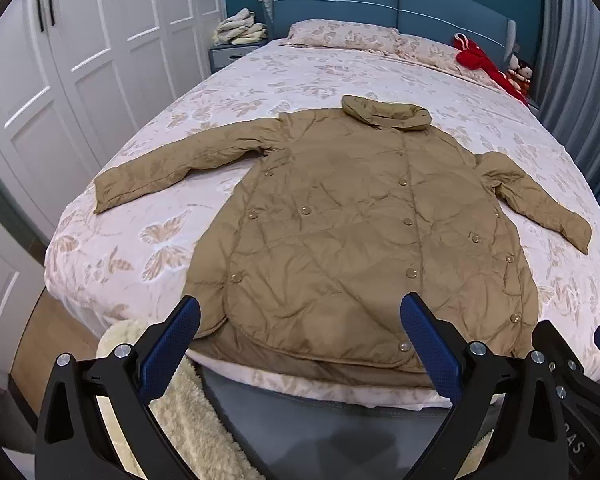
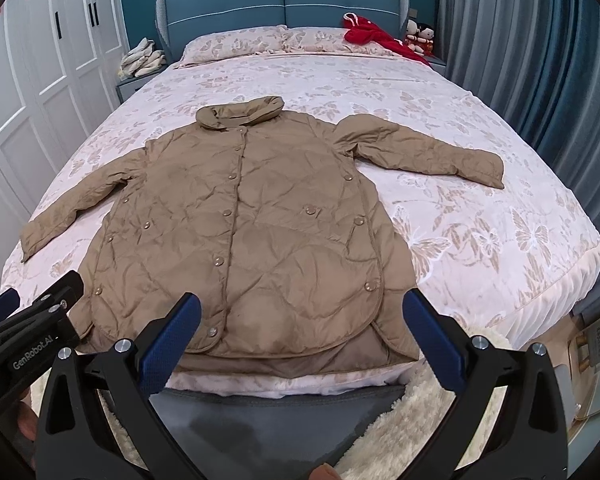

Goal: Fold large clothes

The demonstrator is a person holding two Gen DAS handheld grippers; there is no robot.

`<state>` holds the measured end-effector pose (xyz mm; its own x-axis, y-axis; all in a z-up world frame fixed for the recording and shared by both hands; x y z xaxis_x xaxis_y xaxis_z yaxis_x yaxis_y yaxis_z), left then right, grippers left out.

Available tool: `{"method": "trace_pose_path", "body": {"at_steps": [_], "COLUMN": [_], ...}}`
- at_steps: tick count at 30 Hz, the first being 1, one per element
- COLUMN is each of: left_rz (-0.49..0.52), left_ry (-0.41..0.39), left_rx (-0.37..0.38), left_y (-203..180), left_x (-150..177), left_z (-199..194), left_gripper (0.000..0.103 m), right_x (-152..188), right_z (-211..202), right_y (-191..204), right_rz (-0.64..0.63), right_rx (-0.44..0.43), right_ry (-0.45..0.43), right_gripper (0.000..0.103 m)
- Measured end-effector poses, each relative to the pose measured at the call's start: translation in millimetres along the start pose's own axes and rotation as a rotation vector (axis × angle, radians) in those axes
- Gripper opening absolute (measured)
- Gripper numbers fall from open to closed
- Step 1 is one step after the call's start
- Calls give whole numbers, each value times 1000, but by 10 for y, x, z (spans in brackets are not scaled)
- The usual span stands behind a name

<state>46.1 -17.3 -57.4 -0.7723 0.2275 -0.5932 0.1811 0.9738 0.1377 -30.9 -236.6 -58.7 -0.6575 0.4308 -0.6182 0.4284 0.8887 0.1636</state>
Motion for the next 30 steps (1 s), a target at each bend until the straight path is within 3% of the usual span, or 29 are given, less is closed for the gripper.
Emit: {"method": "trace_pose_path", "body": {"at_steps": [5, 14, 19, 26, 30], "left_rz": [39, 20, 57, 70, 72], "left_ry": [-15, -15, -1, 32, 55], "left_rx": [-55, -69, -70, -63, 11], "left_y": [-120, -164, -264, -394, -500], "left_x": [-171, -433, -545, -648, -685], "left_z": [51, 204, 367, 588, 715], "left_gripper": [98, 98, 98, 98, 98], "right_x": [-176, -521, -688, -903, -1046], "right_z": [100, 273, 508, 807, 1068], "right_y": [-131, -304, -480, -780, -1023], "right_rz": [38, 59, 112, 162, 237], "right_rx": [4, 28, 9, 39, 12], "right_ry": [3, -27, -3, 4, 36], "right_gripper": [98, 98, 98, 98, 98]}}
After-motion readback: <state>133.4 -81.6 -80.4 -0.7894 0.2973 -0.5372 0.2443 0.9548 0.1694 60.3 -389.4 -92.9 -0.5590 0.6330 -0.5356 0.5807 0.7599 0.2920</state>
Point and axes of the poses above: each gripper's, at about its wrist camera, not at the fingertips, and z roughly the way its jaws point, y to its left, x to its underside, the point moved 5 cm from there along z, roughly the way its jaws point, and after that the axes turned 11 degrees about z, right-handed, at the moved point
